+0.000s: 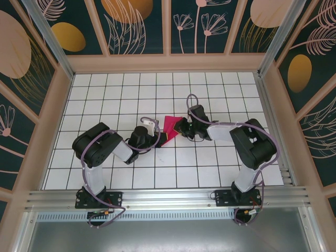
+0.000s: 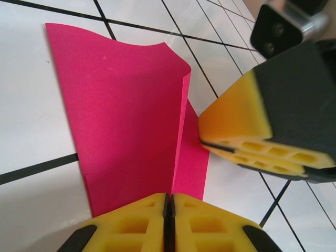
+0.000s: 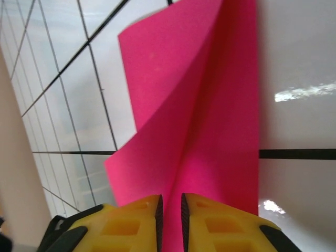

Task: Fold a paper plane with a square sheet of paper (pick it up from the middle)
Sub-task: Fourth fold the wing at the center of the table.

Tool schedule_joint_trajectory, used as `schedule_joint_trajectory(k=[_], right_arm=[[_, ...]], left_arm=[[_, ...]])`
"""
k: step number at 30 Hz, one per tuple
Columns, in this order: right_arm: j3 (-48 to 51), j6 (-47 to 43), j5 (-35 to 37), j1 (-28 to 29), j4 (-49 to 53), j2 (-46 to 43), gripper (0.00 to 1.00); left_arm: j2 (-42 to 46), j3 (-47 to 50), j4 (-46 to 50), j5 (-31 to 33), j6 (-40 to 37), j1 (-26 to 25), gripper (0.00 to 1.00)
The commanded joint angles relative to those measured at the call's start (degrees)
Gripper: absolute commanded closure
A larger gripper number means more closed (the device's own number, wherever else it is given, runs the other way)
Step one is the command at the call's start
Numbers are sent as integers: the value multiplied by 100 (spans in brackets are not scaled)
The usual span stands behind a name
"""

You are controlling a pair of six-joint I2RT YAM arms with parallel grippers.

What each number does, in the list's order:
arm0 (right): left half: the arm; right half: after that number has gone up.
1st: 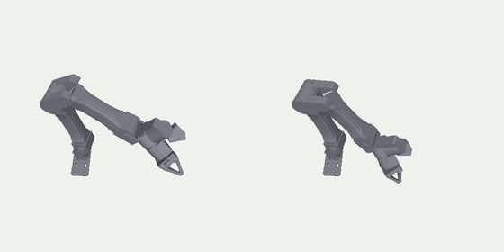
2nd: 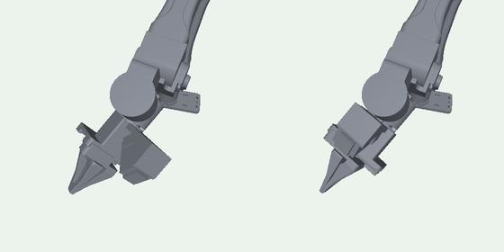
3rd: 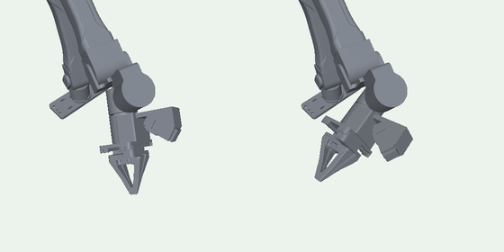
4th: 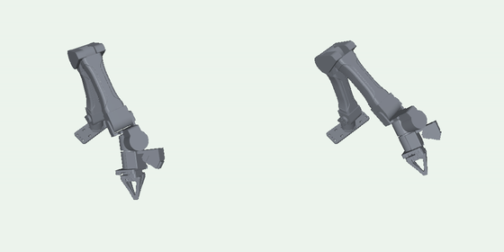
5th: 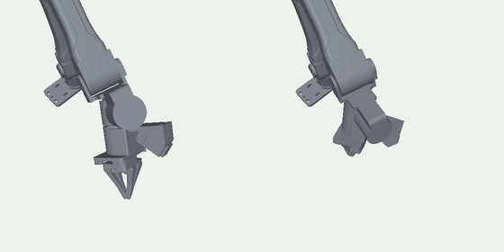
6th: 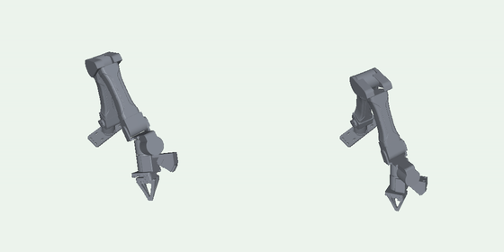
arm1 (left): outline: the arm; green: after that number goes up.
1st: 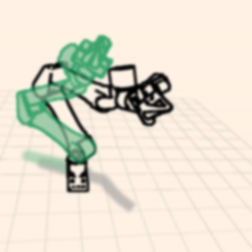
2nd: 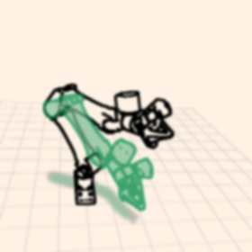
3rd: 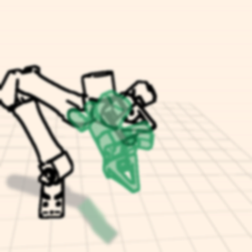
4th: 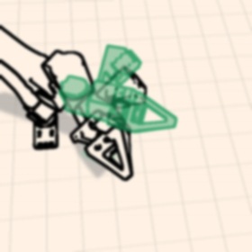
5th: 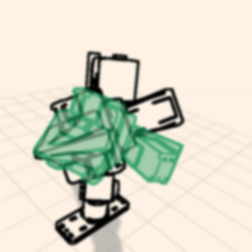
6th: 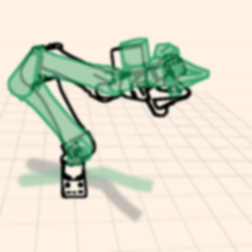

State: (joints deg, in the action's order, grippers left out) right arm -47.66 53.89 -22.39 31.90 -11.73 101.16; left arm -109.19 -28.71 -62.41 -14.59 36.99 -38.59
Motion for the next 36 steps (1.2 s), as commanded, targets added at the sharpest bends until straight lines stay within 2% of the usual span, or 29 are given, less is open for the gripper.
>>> schedule_joint_trajectory(k=[1, 9, 19, 27, 30, 36], right_arm=[[-231, -56, 26, -21, 123, 181, 83], [-277, -10, -37, -24, 12, 363, 79], [-270, -33, -31, -20, 78, 445, 62], [-264, -104, -88, -23, 89, 476, 52], [-277, -138, -151, -19, 95, 507, 51], [-344, -250, -183, -24, 139, 367, 52]], left_arm=[[-58, 14, -223, -88, 132, 1, 86], [-42, -37, -83, -227, 133, 34, 80], [86, -419, 845, -387, 135, 118, 67], [69, -810, 1732, -274, 12, 138, 62], [92, -896, 1936, -179, 23, 148, 62], [169, -934, 2161, -19, 177, 179, 74]])
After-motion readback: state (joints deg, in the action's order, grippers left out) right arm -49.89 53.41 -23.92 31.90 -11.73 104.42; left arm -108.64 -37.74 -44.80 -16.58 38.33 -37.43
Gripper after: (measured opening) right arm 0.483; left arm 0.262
